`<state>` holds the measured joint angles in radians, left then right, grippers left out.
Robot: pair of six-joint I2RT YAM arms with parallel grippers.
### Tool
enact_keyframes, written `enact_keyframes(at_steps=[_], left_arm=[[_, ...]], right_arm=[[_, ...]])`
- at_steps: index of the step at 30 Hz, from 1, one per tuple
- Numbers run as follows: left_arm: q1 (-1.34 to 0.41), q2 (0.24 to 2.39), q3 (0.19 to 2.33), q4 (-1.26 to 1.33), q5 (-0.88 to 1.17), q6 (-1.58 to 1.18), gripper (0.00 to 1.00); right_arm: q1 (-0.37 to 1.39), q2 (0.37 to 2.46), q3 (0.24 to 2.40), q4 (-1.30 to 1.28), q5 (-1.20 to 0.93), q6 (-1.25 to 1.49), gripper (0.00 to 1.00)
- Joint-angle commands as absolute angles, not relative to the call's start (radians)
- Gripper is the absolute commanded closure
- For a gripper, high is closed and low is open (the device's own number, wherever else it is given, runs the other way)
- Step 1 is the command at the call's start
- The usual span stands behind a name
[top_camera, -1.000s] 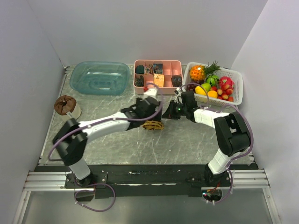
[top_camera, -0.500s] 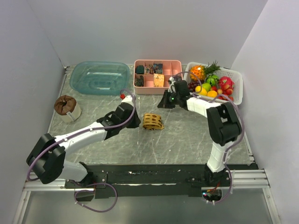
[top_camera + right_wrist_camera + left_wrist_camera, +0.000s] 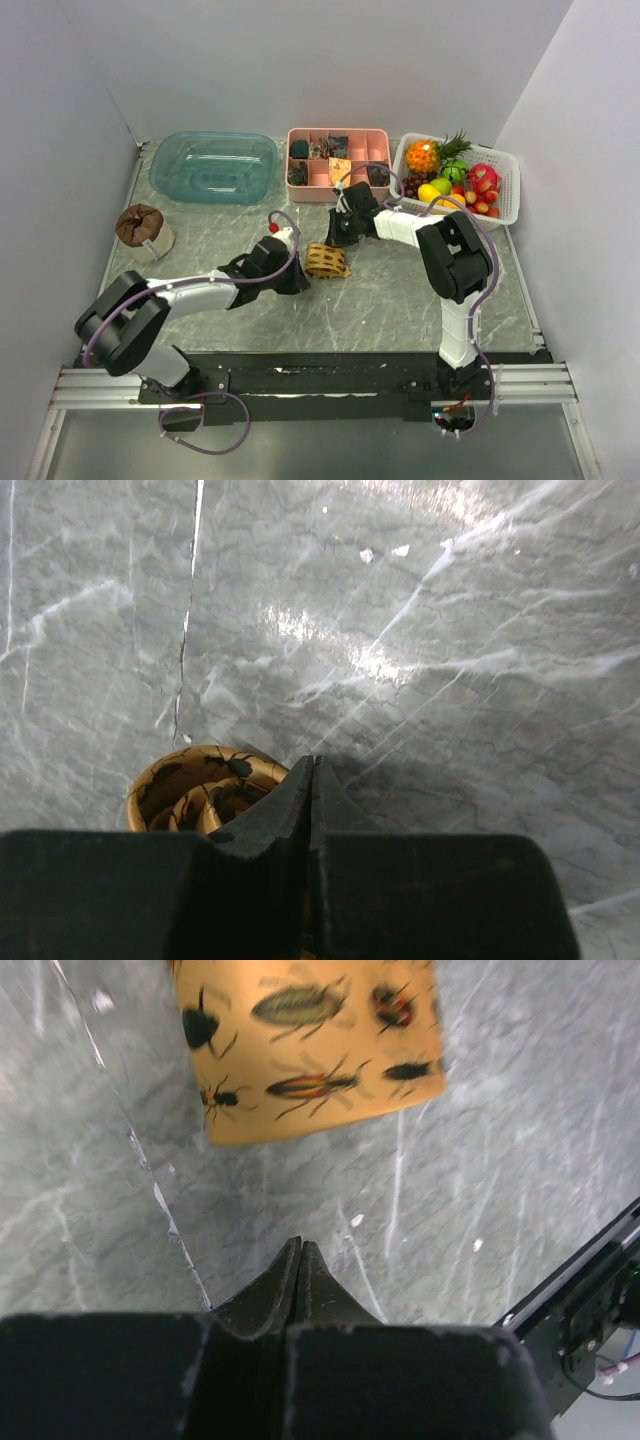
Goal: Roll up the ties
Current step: Roll the tie at the center of the board.
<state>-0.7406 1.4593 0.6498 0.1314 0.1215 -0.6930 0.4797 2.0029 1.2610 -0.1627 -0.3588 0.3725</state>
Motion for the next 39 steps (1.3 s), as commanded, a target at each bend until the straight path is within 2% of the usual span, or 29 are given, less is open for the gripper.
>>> enact_keyframes(at_steps=[1,11,15,18,24,25,27,28,31,33,39], left_arm=[[-0.741,1.514,0.635,0.251,0.181,-0.726,0.99],[-0.741,1.500,0.621,0.219,0.101,-0.726,0.98],[-0.739,1.485,0.597,0.215,0.083,-0.729,0.91],[-0.739,1.457,0.571,0.222,0.071,-0.733,0.84],[-0.716,1.414,0.542,0.212,0.057,-0.726,0.59],[-0.698,1.404,0.537,0.207,0.055,-0.716,0.50],[-0.670,1.373,0.531,0.203,0.074,-0.700,0.39],[-0.638,1.361,0.531,0.198,0.077,-0.693,0.29],[-0.565,1.327,0.520,0.210,0.130,-0.677,0.16],[-0.526,1.318,0.514,0.248,0.199,-0.672,0.12],[-0.399,1.411,0.550,0.386,0.397,-0.669,0.08]], right_arm=[[0.486,2.014,1.281,-0.181,-0.321,0.353,0.94],[0.488,1.980,1.221,-0.195,-0.336,0.367,0.95],[0.489,1.948,1.203,-0.216,-0.342,0.387,0.94],[0.491,1.921,1.180,-0.221,-0.347,0.397,0.95],[0.491,1.901,1.155,-0.213,-0.356,0.407,0.95],[0.492,1.901,1.151,-0.207,-0.354,0.405,0.95],[0.492,1.904,1.158,-0.198,-0.338,0.400,0.96],[0.489,1.907,1.167,-0.204,-0.325,0.397,0.96],[0.483,1.927,1.229,-0.235,-0.273,0.384,0.95],[0.468,1.933,1.268,-0.242,-0.252,0.383,0.95],[0.420,1.895,1.315,-0.270,-0.204,0.387,0.94]])
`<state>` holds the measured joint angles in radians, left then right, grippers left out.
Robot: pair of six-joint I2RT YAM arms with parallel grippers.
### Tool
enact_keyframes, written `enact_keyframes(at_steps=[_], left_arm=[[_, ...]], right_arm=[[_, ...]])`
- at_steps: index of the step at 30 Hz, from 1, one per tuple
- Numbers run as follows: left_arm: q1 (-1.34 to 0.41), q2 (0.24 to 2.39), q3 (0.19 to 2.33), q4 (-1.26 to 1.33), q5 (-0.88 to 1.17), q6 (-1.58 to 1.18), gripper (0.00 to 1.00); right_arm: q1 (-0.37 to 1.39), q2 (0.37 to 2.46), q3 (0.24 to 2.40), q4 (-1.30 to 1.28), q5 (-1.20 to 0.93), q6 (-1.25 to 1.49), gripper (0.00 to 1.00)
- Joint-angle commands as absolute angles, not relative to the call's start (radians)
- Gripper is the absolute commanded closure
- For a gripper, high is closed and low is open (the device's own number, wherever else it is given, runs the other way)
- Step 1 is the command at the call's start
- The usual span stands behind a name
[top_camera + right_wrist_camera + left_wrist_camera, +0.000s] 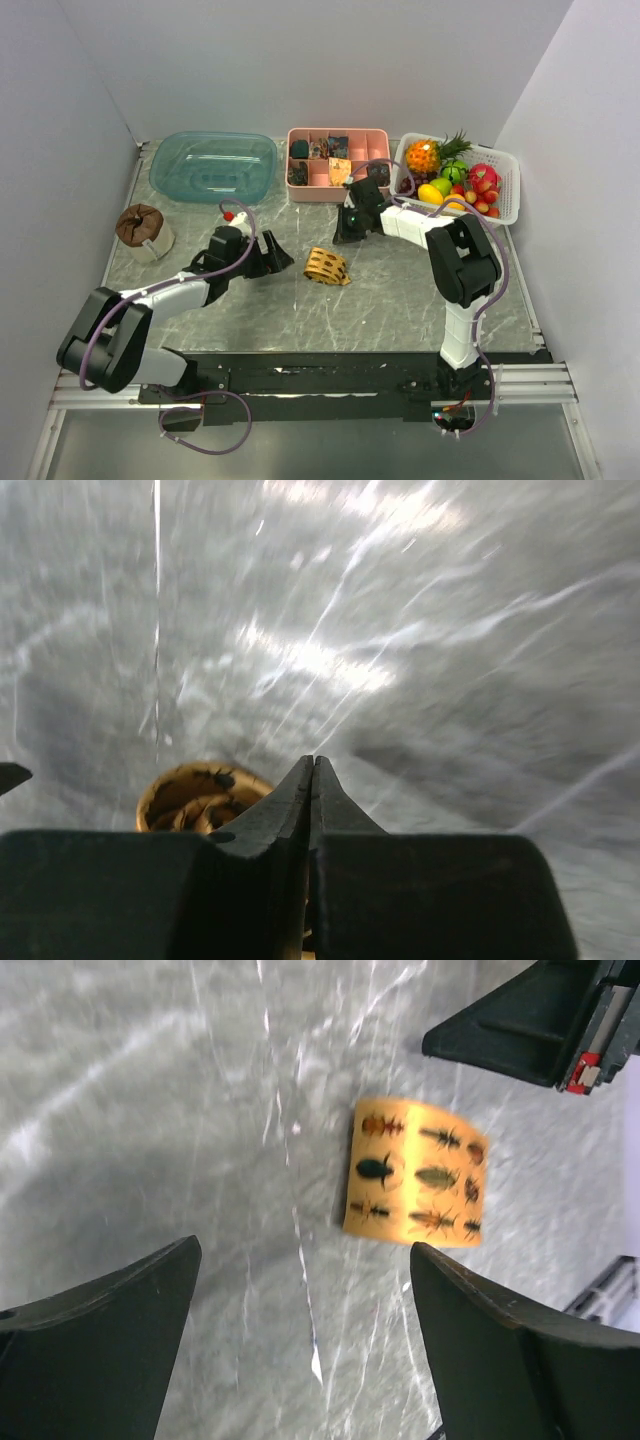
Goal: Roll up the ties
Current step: Roll the tie at the center of the board.
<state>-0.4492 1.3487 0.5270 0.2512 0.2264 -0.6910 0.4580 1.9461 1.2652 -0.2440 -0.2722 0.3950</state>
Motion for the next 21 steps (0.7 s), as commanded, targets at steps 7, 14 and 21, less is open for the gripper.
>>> enact_keyframes(at_steps=[7,14,21], left_arm=[[-0.359,1.641,0.681,0.469,0.659,-0.681,0.08],[-0.341,1.785,0.742,0.548,0.782,-0.713,0.05],[-0.339,1.893,0.787,0.592,0.856,-0.730,0.05]], right_arm=[[0.399,1.767,1.243,-0.314,-0.167,0.379,0.94],[0.397,1.632,1.099,-0.322,-0.195,0.399,0.94],[0.396,1.609,1.016,-0.304,-0.271,0.413,0.95]])
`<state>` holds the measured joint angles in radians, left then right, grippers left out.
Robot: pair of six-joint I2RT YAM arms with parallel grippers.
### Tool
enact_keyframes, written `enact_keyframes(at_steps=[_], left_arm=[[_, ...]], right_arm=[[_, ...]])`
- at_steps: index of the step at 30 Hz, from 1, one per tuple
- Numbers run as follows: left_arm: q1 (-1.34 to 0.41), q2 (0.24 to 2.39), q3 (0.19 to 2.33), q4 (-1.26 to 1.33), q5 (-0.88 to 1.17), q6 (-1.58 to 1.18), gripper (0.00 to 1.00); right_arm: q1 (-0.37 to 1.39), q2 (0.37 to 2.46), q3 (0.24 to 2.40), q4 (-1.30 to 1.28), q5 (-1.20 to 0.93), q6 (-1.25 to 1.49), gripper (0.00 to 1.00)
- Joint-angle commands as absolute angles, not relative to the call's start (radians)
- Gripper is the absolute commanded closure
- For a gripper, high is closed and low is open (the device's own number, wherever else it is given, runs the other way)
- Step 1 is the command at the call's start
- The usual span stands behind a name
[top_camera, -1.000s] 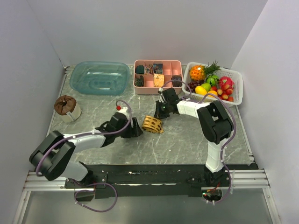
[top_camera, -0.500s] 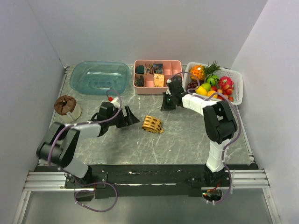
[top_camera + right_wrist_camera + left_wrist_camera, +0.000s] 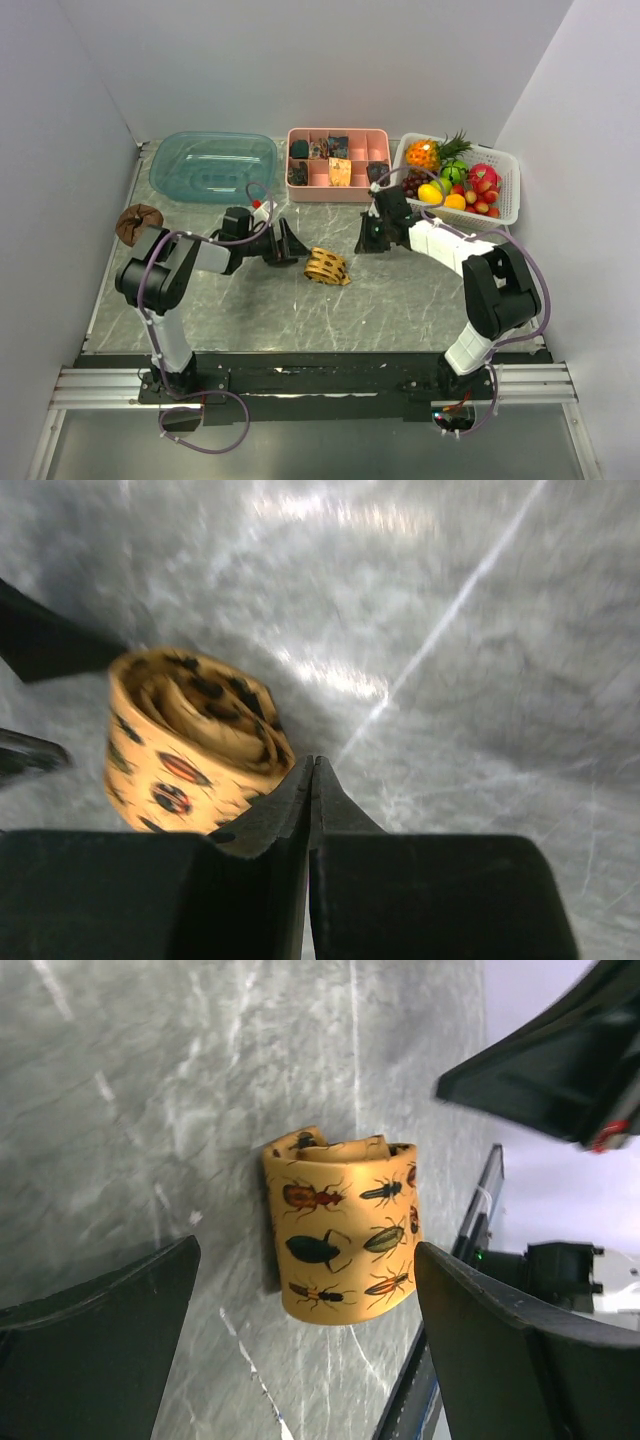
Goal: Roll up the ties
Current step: Roll the tie at the center of the board, then pick up the tie at the center of the board.
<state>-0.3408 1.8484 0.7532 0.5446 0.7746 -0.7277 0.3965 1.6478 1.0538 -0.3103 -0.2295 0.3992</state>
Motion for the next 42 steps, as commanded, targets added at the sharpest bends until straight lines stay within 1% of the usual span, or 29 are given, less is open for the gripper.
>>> enact_keyframes(at_steps=[1,5,11,17,24,33,42], left_arm=[[-0.339,1.899,0.790,0.592,0.861,-0.730,0.05],[-0.341,1.924,0.818,0.551,0.888,-0.721,0.05],[-0.351,1.947,0.853,0.443,0.864,-0.687,0.05],[-0.380,1.985,0.893,0.356,0.845,-0.651,0.08],[-0.419,2.009,0.913,0.319,0.844,-0.635,0.13],[-0.449,2.028,0.897,0.331,0.842,-0.660,0.19],[-0.463,2.034,0.897,0.278,0.798,-0.663,0.26]], right_arm=[[0.397,1.611,1.003,-0.295,-0.284,0.416,0.95],[0.405,1.626,0.986,-0.293,-0.307,0.428,0.96],[0.440,1.672,0.986,-0.291,-0.319,0.440,0.96],[0.474,1.715,1.029,-0.342,-0.282,0.437,0.96],[0.477,1.706,1.029,-0.350,-0.273,0.439,0.97],[0.503,1.738,1.046,-0.357,-0.273,0.443,0.97],[0.525,1.767,1.045,-0.344,-0.273,0.448,0.97]])
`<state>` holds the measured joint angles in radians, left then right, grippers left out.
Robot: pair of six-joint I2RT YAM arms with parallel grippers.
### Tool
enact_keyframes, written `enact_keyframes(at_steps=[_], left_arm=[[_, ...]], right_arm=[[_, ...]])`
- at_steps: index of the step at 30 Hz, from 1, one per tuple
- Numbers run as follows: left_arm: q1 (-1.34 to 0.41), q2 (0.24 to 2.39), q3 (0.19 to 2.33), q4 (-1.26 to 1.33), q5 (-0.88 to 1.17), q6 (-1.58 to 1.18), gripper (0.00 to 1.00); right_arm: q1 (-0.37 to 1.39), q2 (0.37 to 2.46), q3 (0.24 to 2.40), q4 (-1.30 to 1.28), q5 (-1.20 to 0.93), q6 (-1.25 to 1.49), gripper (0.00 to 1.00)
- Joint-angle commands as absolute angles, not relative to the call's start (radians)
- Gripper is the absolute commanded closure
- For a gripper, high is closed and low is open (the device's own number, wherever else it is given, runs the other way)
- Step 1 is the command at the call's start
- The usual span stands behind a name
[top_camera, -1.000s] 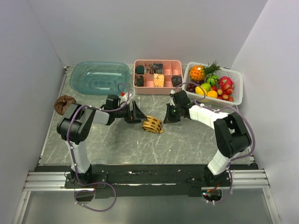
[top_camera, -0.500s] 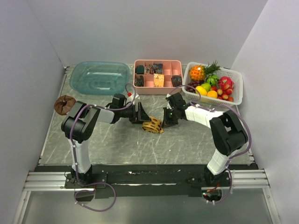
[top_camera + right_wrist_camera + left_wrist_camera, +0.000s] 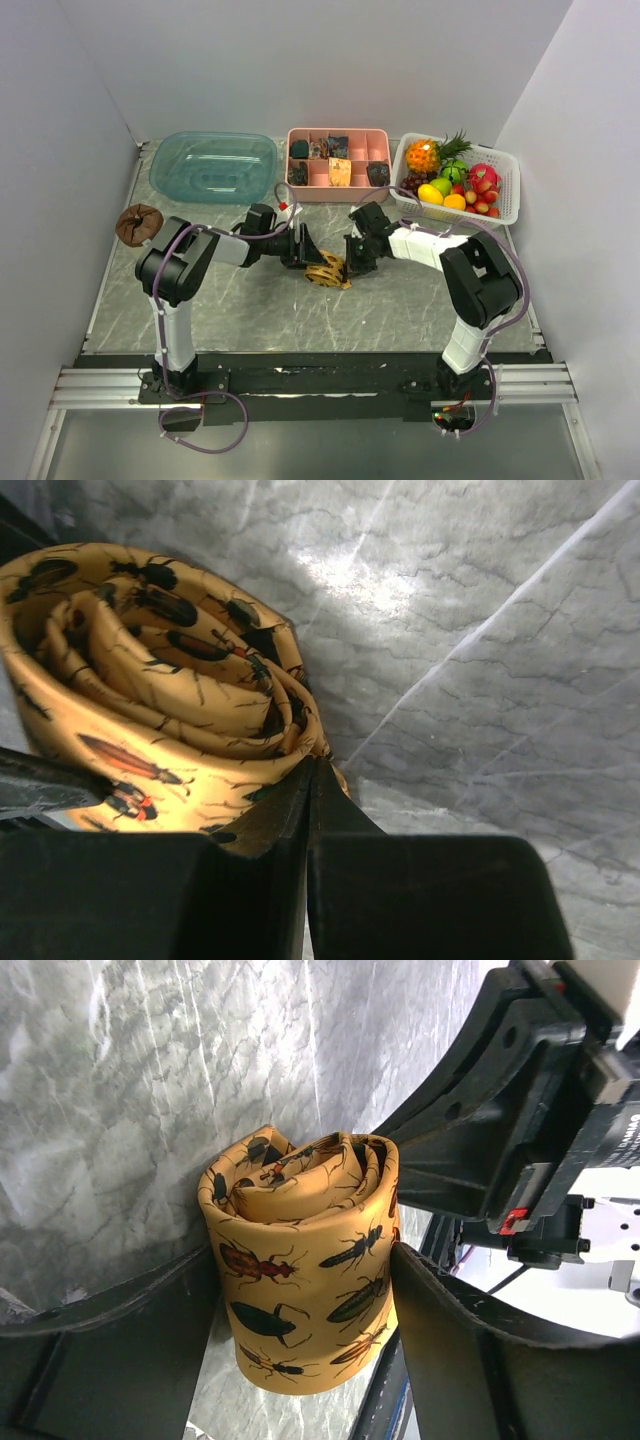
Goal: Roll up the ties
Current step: Pick up the tie at the center of the board.
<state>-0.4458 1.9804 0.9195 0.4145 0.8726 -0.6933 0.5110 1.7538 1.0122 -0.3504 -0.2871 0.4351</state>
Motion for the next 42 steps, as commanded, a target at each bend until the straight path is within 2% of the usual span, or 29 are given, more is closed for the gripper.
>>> enact_keyframes(at_steps=[1,18,22,29,34,37,38,40,41,42], left_arm=[[-0.463,2.034,0.897,0.272,0.795,-0.663,0.26],[-0.508,2.072,0.876,0.411,0.854,-0.793,0.47],[-0.515,2.072,0.862,0.463,0.861,-0.836,0.62],[-0.515,2.045,0.842,0.497,0.830,-0.851,0.99],[-0.512,1.999,0.844,0.473,0.795,-0.804,0.99],[-0.512,1.977,0.868,0.404,0.766,-0.727,0.99],[-0.511,1.971,0.876,0.391,0.759,-0.707,0.99],[-0.512,1.959,0.887,0.347,0.733,-0.651,0.99],[-0.512,1.956,0.893,0.335,0.723,-0.631,0.99],[-0.511,1.944,0.893,0.327,0.716,-0.599,0.99]], right_arm=[[0.526,1.775,1.043,-0.342,-0.275,0.449,0.97],[0.574,1.835,1.049,-0.311,-0.267,0.477,0.97],[0.587,1.844,1.054,-0.308,-0.264,0.483,0.97],[0.597,1.829,1.052,-0.304,-0.256,0.483,0.97],[0.581,1.735,1.028,-0.318,-0.210,0.451,0.96],[0.545,1.623,0.986,-0.305,-0.209,0.417,0.90],[0.529,1.567,0.970,-0.304,-0.207,0.407,0.75],[0.497,1.511,0.954,-0.298,-0.207,0.374,0.60],[0.486,1.461,0.944,-0.293,-0.207,0.350,0.46],[0.479,1.439,0.940,-0.290,-0.213,0.338,0.40]])
